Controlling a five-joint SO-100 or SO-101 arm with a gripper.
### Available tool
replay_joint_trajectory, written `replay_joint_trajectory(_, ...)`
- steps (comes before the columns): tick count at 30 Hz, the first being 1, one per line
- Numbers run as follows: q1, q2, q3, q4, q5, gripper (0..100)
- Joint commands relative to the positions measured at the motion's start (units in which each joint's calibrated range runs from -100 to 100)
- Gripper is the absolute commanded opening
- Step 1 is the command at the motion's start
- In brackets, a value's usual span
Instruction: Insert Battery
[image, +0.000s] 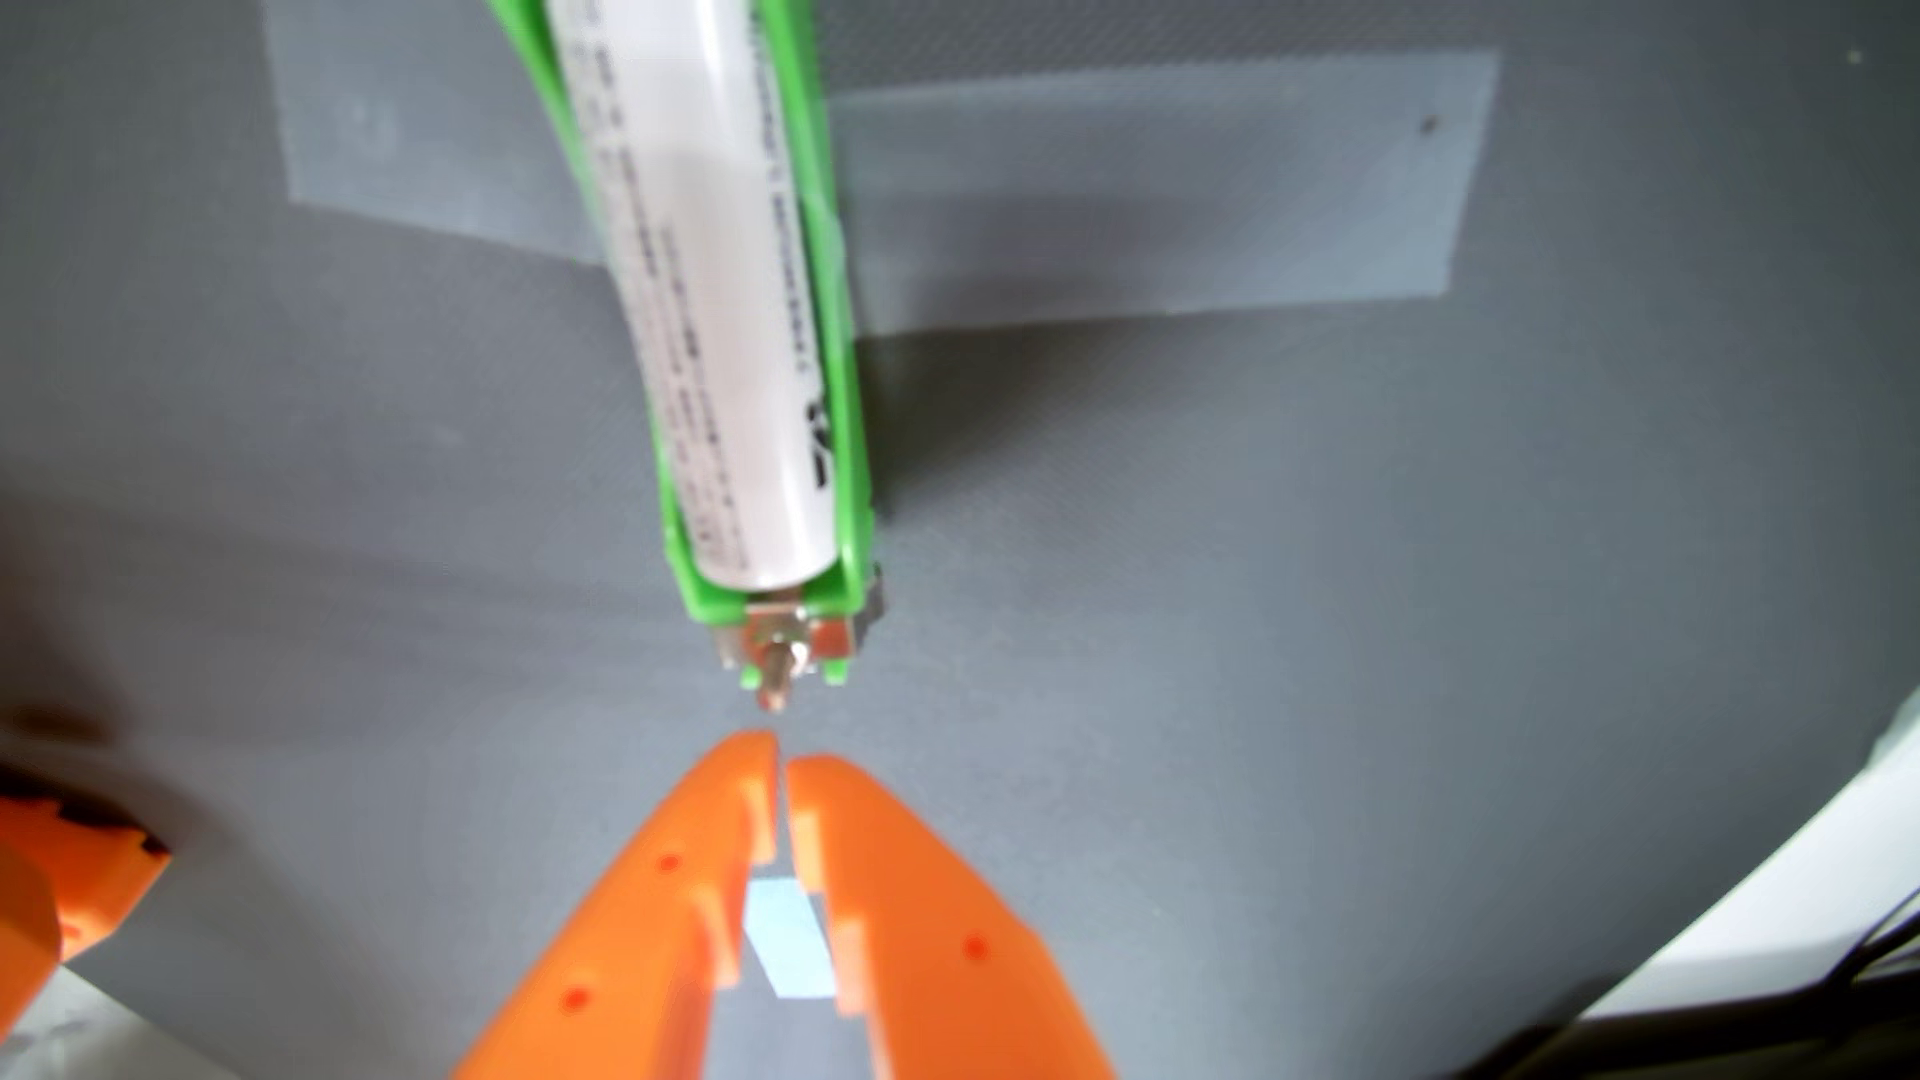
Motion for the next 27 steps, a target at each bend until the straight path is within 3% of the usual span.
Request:
replay_joint_trajectory(1,0.27,-0.21,-0.62,0.06,0.01,2)
replay_joint_trajectory(14,0.62,-0.04,6.22,-5.02,-0.09,2)
replay_joint_trajectory(27,7.24,0.04,13.97,-11.45,0.01,2)
